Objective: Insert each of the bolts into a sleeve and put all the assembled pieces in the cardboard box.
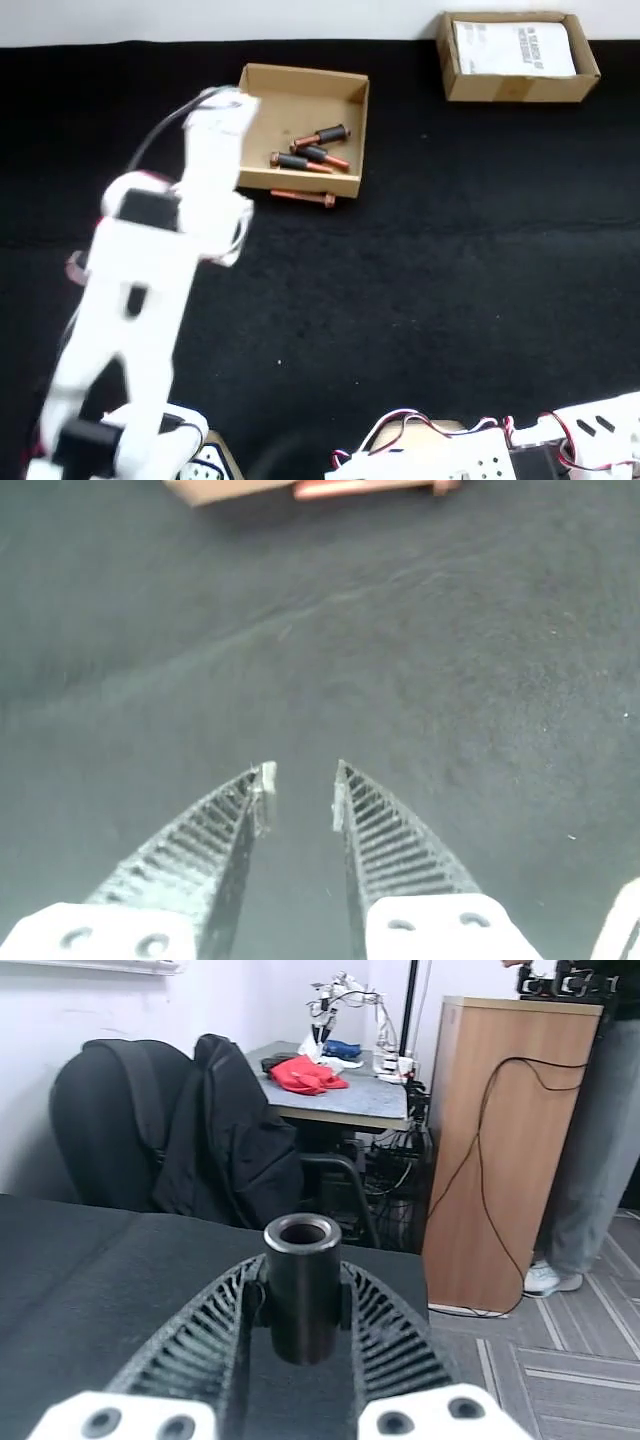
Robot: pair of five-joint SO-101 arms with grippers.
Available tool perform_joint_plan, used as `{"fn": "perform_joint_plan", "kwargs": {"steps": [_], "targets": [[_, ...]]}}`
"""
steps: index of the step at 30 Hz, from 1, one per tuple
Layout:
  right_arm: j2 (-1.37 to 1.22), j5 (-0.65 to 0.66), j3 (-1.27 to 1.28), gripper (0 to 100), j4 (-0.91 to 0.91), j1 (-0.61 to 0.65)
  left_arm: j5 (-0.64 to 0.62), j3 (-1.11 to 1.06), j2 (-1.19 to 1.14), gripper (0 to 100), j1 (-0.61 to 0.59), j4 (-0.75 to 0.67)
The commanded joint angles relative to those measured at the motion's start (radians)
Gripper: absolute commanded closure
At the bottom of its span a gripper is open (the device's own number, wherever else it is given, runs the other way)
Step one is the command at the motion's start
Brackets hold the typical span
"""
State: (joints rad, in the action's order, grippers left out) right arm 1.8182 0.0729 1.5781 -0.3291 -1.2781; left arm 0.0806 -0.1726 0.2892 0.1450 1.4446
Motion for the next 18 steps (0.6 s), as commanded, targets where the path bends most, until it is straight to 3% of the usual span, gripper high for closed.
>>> {"fn": "perform_joint_plan", "kwargs": {"steps": [1,9,13,18], "targets": [[0.015,-0.006,0.042,98.8,0.067,-0.018,0.055,0.185,-0.231,88,0.048,0.011],[0.015,-0.006,0.139,98.8,0.209,-0.018,0.333,0.499,-0.644,88,0.068,0.006],[0.015,0.064,0.165,98.7,0.225,-0.012,0.526,0.684,-0.831,88,0.076,0.014],[0.015,0.075,0.156,98.7,0.225,-0.01,0.758,0.926,-1.03,88,0.11,0.103]]}}
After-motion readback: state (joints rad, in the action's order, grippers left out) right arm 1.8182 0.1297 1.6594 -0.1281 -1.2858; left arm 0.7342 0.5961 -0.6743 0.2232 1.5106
